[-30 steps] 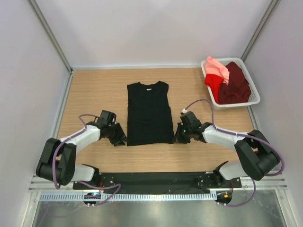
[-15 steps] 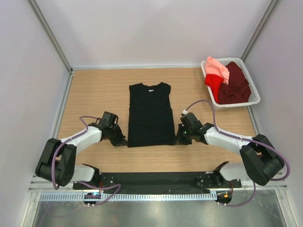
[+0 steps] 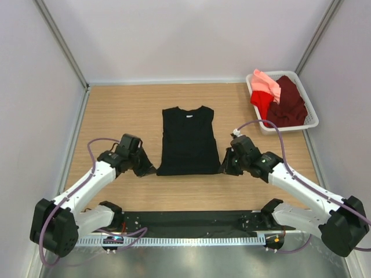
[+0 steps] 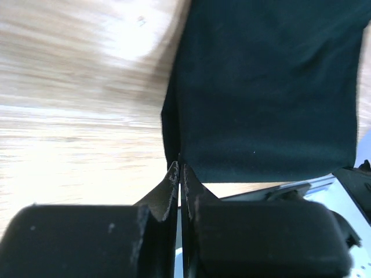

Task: Fold and stack the t-shirts
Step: Fold the tshirt

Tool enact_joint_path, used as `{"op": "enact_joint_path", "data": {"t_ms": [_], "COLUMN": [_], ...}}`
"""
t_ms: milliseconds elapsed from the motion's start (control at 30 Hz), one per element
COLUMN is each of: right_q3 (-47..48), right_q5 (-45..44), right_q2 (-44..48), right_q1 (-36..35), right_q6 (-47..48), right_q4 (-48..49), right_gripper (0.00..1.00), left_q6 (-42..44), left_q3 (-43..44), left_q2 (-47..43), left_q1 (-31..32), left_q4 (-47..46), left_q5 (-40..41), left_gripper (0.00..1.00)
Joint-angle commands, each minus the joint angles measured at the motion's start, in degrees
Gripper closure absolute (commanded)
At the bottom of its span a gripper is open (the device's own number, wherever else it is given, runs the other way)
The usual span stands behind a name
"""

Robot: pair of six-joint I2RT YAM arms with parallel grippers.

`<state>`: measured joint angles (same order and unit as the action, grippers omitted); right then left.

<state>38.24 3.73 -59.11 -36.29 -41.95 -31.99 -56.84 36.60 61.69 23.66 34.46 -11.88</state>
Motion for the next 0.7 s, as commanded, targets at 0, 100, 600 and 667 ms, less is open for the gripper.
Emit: {"op": "enact_joint_path", "data": {"t_ms": [0,100,600,667], "right_q3": [5.26,8.6,33.28,35.58], "right_q5": [-5.29,-7.15,-17.96,-16.57], "right_q2": [2.07,1.29,-16.55,-19.63], "right_q1": [0.08,-0.01,3.5,5.95], "right_q6": [1.96,3.28,12.15,13.73], "right_q4": [-7.21,-8.96,-13.72,-12.05], "right_gripper": [0.99,0.99,0.99,0.99], "left_q6": [-0.29,0.67,7.97,8.85], "left_q3": [5.4,9.26,40.11,45.98], "left_q2": [-0.87,-0.17,20.47,25.13], "left_q1": [-0.02,-0.02,-2.04,-2.83], "left_q4": [4.57,5.97,14.67,15.02], "left_q5": [3.0,3.97,13.29,13.11], "left_gripper": [1.0,1.0,1.0,1.0]}}
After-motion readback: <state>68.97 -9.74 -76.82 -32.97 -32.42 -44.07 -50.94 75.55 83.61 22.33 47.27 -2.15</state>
